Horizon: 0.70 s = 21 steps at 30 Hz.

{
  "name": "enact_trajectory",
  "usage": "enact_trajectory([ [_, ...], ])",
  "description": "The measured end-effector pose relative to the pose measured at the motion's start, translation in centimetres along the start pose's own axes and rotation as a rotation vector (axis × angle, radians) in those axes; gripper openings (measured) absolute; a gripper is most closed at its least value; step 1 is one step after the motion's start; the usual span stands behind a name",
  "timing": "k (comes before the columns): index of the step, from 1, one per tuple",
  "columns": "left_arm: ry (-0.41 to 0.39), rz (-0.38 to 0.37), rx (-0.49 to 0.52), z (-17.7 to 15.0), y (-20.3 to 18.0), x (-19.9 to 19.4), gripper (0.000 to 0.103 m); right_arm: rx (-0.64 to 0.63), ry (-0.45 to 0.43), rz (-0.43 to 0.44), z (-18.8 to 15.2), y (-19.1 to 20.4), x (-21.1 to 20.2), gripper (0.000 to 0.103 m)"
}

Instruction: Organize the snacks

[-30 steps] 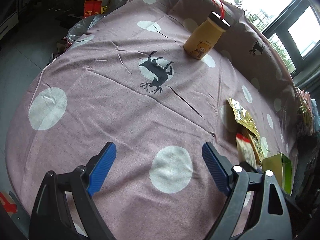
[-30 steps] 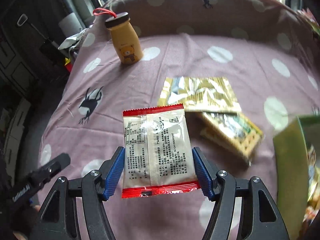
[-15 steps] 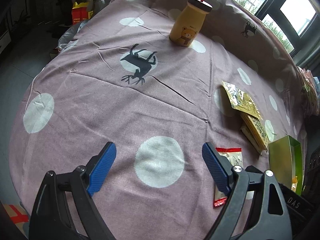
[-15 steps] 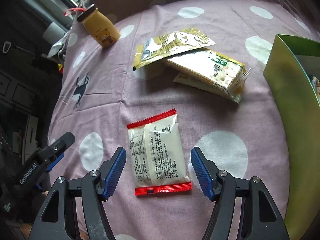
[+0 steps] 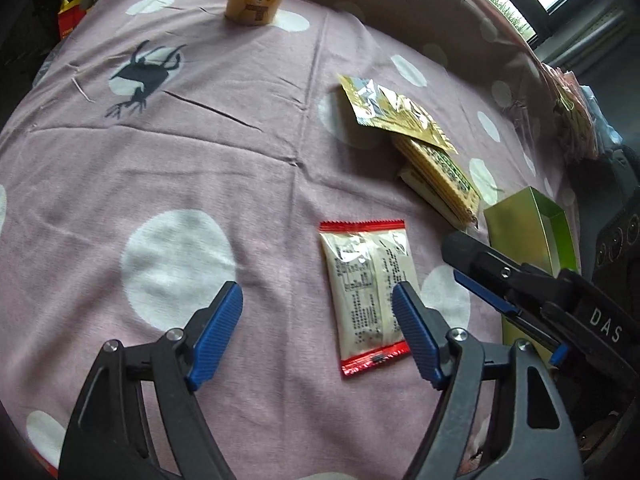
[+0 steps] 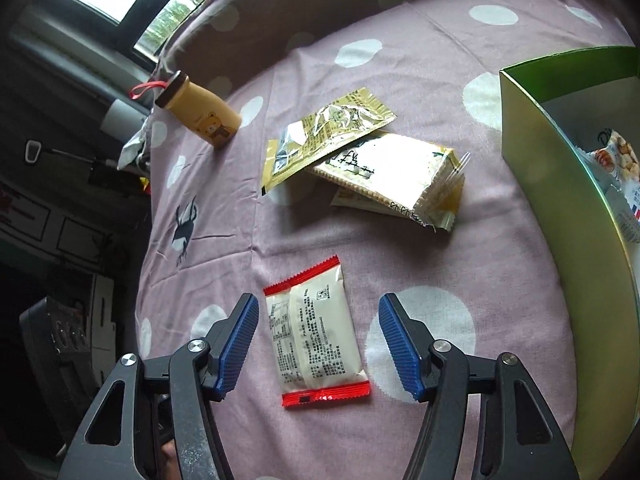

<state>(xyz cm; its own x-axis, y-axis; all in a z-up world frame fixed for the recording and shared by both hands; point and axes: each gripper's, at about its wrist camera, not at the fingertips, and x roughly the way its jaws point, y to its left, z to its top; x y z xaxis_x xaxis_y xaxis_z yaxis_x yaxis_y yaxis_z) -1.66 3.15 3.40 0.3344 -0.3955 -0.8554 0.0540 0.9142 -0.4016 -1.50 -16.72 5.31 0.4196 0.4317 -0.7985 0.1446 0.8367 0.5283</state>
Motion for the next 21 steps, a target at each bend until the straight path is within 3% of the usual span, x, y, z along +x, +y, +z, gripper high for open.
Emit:
enact_trajectory([
  [5,0.036,-0.050,0.002,-0.4,-0.6,0.9,0.046,0.036,0.064,0.044,-0.1,-0.5,1.4,0.048],
  [10,0.039,-0.028,0.043,-0.6,-1.7,1.9,0.033,0.040,0.119,0.011,-0.3,-0.4,3.2,0.048],
  [15,0.015,-0.013,0.091,-0.9,-3.3,1.8,0.032,-0.002,0.108,-0.032,-0.8,0.7,3.4,0.048],
  [21,-0.117,-0.082,0.157,-1.3,-5.1,-0.8,0.032,-0.059,-0.037,-0.068,-0.9,1.8,-0.5,0.048],
])
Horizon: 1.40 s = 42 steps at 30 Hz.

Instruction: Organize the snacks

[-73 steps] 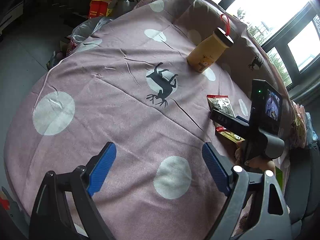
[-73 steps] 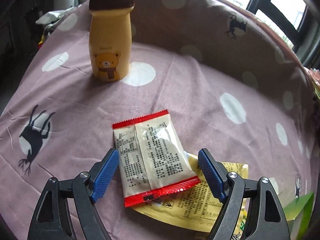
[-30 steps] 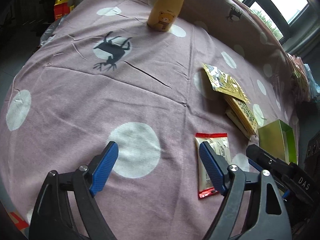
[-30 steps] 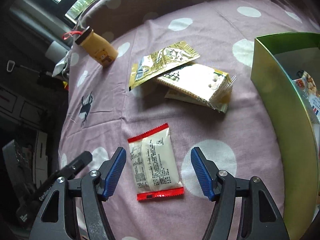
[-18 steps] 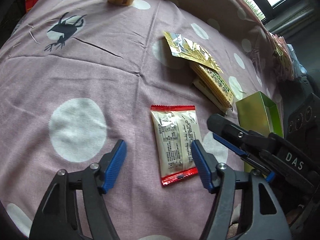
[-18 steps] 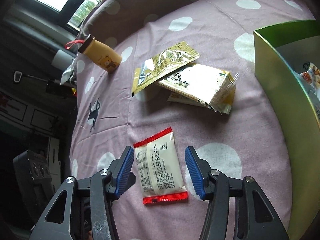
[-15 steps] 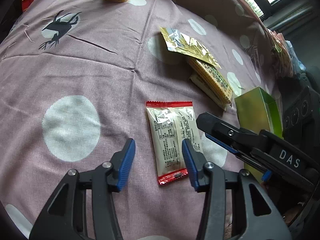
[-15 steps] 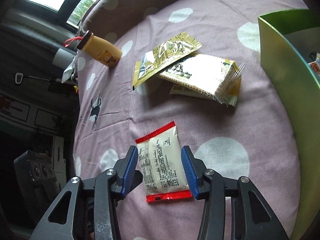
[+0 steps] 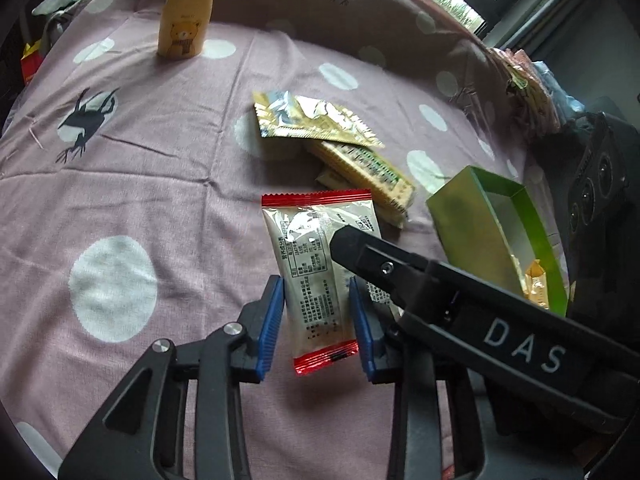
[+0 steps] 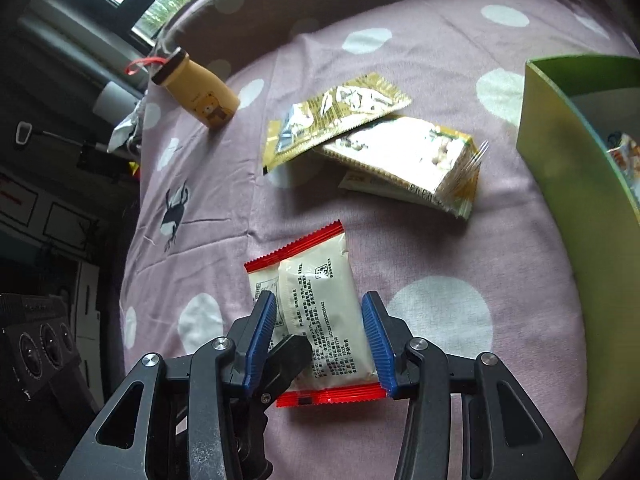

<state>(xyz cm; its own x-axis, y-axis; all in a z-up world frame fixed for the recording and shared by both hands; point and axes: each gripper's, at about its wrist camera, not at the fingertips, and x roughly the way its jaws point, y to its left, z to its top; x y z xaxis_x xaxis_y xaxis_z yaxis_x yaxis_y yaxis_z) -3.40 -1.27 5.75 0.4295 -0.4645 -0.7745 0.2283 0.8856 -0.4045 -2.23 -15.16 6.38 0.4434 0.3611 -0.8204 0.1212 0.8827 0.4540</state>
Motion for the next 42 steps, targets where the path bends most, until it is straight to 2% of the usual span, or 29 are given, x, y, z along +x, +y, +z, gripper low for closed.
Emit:
enact_trajectory([
  [6,-0.136,-0.078,0.047,0.2,-1.9,-2.2,0.032,-0.063,-0.154,-0.016,0.1,0.8,-4.5,0.048],
  [10,-0.197,-0.162,0.047,0.2,-2.9,-2.6,0.032,-0.100,-0.240,-0.038,0.1,0.8,-7.1,0.048],
  [14,-0.221,-0.224,0.051,0.6,-5.0,-2.4,0.032,-0.118,-0.308,-0.065,0.4,0.0,-9.1,0.048],
  [18,-0.240,-0.274,0.111,1.2,-8.1,-2.1,0.032,-0.073,-0.389,-0.073,0.8,-2.1,-11.5,0.048],
  [23,-0.203,-0.331,0.183,2.0,-12.1,-0.4,0.032,0.008,-0.483,-0.094,1.0,-5.5,-14.3,0.048],
  [29,-0.109,-0.352,0.263,2.7,-16.1,2.8,0.032,0.160,-0.513,-0.098,1.4,-10.3,-15.7,0.048],
  [36,-0.001,-0.349,0.325,3.2,-19.0,6.0,0.032,0.306,-0.514,-0.122,1.7,-14.2,-15.9,0.048],
  [42,0.074,-0.310,0.350,2.6,-20.6,8.2,0.032,0.386,-0.468,-0.170,1.7,-16.4,-15.2,0.048],
])
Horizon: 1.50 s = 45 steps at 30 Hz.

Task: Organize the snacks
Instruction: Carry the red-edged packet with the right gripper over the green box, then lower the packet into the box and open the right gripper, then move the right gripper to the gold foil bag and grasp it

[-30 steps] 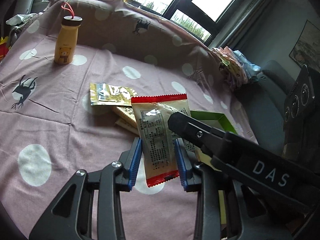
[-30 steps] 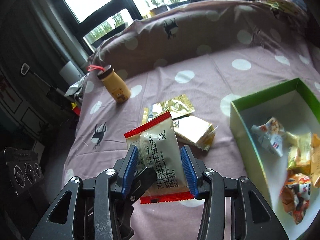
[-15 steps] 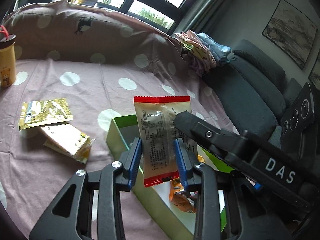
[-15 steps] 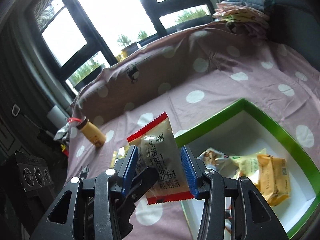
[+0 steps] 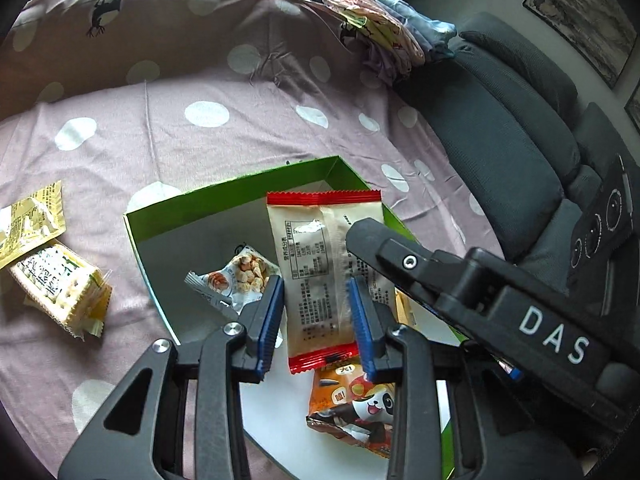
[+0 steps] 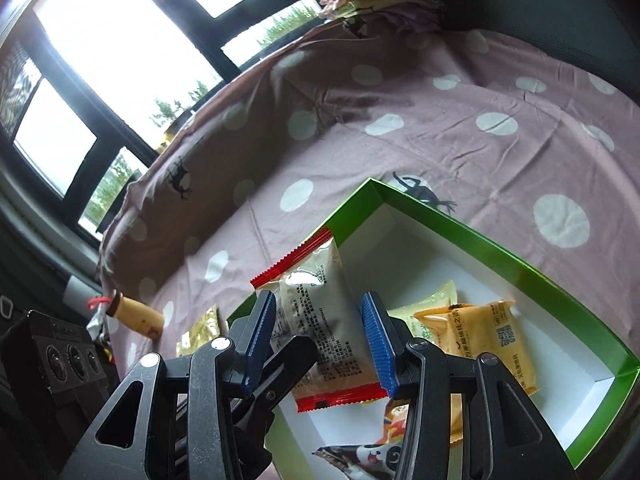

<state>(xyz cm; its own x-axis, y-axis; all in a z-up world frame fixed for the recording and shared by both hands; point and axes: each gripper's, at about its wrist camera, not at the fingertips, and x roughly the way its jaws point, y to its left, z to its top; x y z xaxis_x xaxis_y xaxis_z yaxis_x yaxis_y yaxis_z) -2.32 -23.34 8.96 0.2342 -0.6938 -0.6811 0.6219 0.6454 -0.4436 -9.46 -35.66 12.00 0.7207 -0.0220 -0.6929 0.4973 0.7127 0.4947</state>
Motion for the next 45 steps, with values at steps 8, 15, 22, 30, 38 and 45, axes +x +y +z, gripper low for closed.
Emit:
enact_trajectory([
  [8,0.065,0.083,0.027,-0.4,-0.5,2.0,0.032,0.050,0.100,-0.064,-0.2,-1.7,1.9,0.048],
  [15,0.097,0.107,0.043,-0.2,-0.5,2.8,0.032,0.093,0.122,-0.055,-0.2,-2.7,2.4,0.048],
  [22,0.097,0.089,0.023,-0.5,-0.7,2.7,0.035,0.079,0.110,-0.097,-0.1,-2.4,2.2,0.048],
  [30,0.023,0.085,-0.042,-1.2,0.9,-1.7,0.067,0.043,0.046,-0.076,0.1,-1.3,1.1,0.051],
  [38,-0.107,0.243,-0.105,-3.2,5.2,-9.1,0.084,-0.056,-0.005,0.017,-0.3,2.1,0.0,0.074],
  [45,-0.194,0.457,-0.299,-7.1,13.4,-15.5,0.095,-0.252,0.007,0.132,-2.6,7.7,0.1,0.083],
])
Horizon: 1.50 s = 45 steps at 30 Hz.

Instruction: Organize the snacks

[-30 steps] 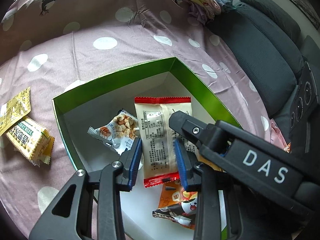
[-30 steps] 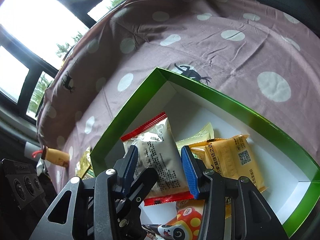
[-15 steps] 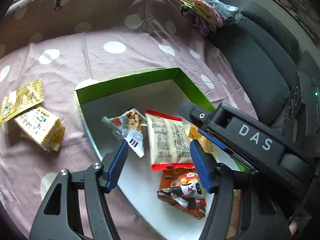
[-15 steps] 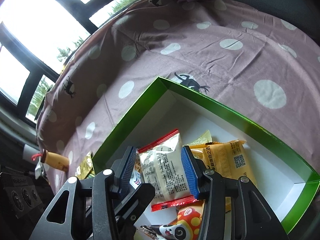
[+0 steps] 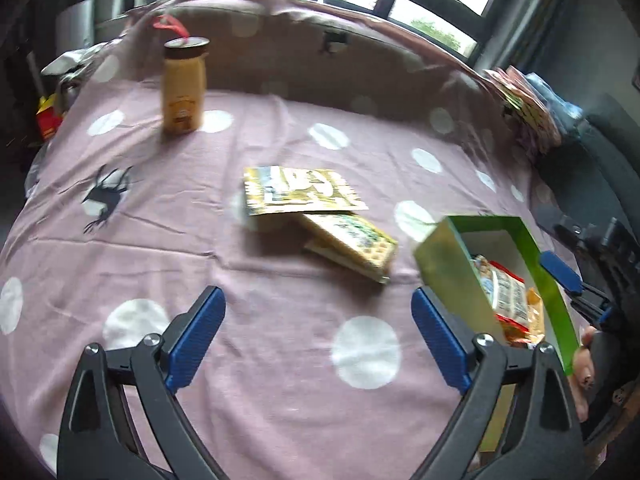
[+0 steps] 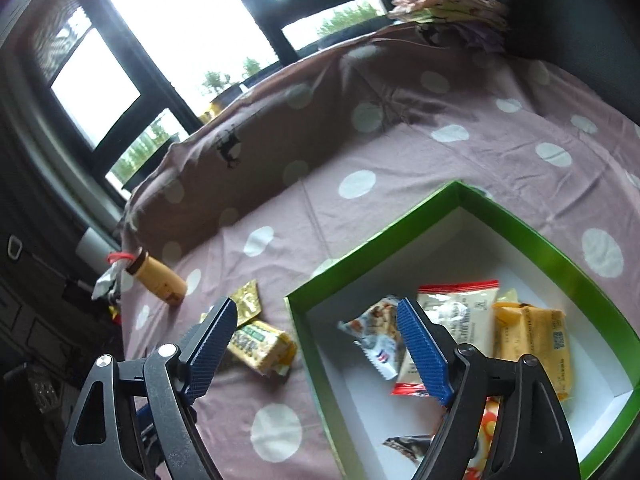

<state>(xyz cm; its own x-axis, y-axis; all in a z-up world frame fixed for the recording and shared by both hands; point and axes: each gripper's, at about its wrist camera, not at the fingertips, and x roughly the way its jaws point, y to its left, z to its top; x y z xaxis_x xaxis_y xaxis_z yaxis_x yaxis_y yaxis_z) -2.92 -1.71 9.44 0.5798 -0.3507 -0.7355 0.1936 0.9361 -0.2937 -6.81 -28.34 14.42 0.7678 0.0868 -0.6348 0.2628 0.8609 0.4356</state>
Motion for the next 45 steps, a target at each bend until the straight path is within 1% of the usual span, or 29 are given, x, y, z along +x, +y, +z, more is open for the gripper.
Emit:
enact_trajectory([
  [2,0.007,0.034,-0.071,-0.3,3.1,0.5,0.096,-0.048,0.022,0.033,-0.4,1.8,0.8,0.083],
  [5,0.031,0.084,-0.178,-0.5,6.9,1.4,0.095,-0.109,0.090,0.072,-1.1,4.2,2.9,0.083],
  [7,0.042,0.096,-0.253,-0.4,8.5,1.9,0.094,-0.151,0.145,0.066,-1.5,5.8,4.9,0.083],
  [9,0.044,0.105,-0.301,-0.3,9.3,2.0,0.094,-0.192,0.200,0.033,-1.7,7.4,7.1,0.083],
  [11,0.049,0.132,-0.298,0.0,9.4,1.9,0.095,-0.208,0.248,0.011,-1.7,8.7,9.1,0.083],
  [13,0.040,0.155,-0.282,0.1,9.7,1.4,0.095,-0.180,0.285,0.045,-1.6,9.6,11.0,0.083],
  [15,0.034,0.154,-0.298,0.0,10.4,1.1,0.095,-0.166,0.337,0.071,-1.3,10.5,13.2,0.083],
  [16,0.034,0.144,-0.311,0.0,10.7,1.0,0.095,-0.167,0.351,0.057,-1.1,10.9,14.3,0.083],
  [18,0.042,0.119,-0.326,0.0,11.2,0.9,0.095,-0.178,0.352,-0.011,-0.4,11.2,16.5,0.083],
  [19,0.044,0.111,-0.329,0.0,11.4,0.8,0.095,-0.171,0.351,-0.044,-0.1,11.1,17.6,0.083],
  [21,0.041,0.104,-0.328,0.1,11.5,0.6,0.095,-0.135,0.369,-0.075,0.4,10.1,19.5,0.083],
  [24,0.036,0.107,-0.321,0.2,11.5,0.4,0.095,-0.086,0.410,-0.048,0.0,8.2,21.5,0.083],
  [26,0.039,0.102,-0.324,0.3,11.6,0.5,0.095,-0.058,0.458,-0.051,-0.3,7.4,22.7,0.083],
  [27,0.043,0.099,-0.325,0.3,11.6,0.6,0.095,-0.044,0.464,-0.043,-0.5,7.1,23.0,0.083],
  [28,0.048,0.099,-0.324,0.3,11.6,0.7,0.095,-0.035,0.442,-0.024,-0.5,6.9,22.8,0.083],
  [29,0.051,0.101,-0.322,0.3,11.5,0.7,0.095,-0.030,0.429,-0.008,-0.4,6.9,22.7,0.081],
  [30,0.052,0.104,-0.319,0.2,11.5,0.8,0.095,-0.027,0.426,0.005,-0.6,6.9,22.6,0.068],
  [31,0.051,0.106,-0.317,0.2,11.5,0.8,0.095,-0.024,0.431,0.011,-0.6,7.0,22.7,0.050],
  [33,0.052,0.109,-0.314,0.2,11.4,0.8,0.095,-0.038,0.436,0.027,-1.1,7.3,22.7,0.040],
  [34,0.054,0.109,-0.316,0.2,11.5,0.8,0.095,-0.068,0.428,0.034,-1.3,7.8,22.8,0.037],
  [35,0.055,0.108,-0.319,0.1,11.5,0.8,0.095,-0.104,0.413,0.021,-1.5,8.3,22.7,0.035],
  [36,0.058,0.109,-0.320,0.1,11.5,0.8,0.095,-0.132,0.391,0.004,-1.5,8.8,22.5,0.029],
  [37,0.059,0.109,-0.320,0.0,11.5,0.8,0.095,-0.152,0.371,0.000,-1.6,9.3,22.2,0.020],
  [38,0.059,0.110,-0.321,0.0,11.6,0.8,0.095,-0.165,0.358,-0.002,-1.6,9.7,21.9,0.018],
  [40,0.057,0.105,-0.324,-0.1,11.7,0.6,0.095,-0.193,0.340,0.003,-1.6,10.5,21.1,0.010],
  [45,0.055,0.090,-0.343,-0.1,12.1,0.4,0.095,-0.238,0.310,0.109,-1.4,13.3,17.6,0.007],
])
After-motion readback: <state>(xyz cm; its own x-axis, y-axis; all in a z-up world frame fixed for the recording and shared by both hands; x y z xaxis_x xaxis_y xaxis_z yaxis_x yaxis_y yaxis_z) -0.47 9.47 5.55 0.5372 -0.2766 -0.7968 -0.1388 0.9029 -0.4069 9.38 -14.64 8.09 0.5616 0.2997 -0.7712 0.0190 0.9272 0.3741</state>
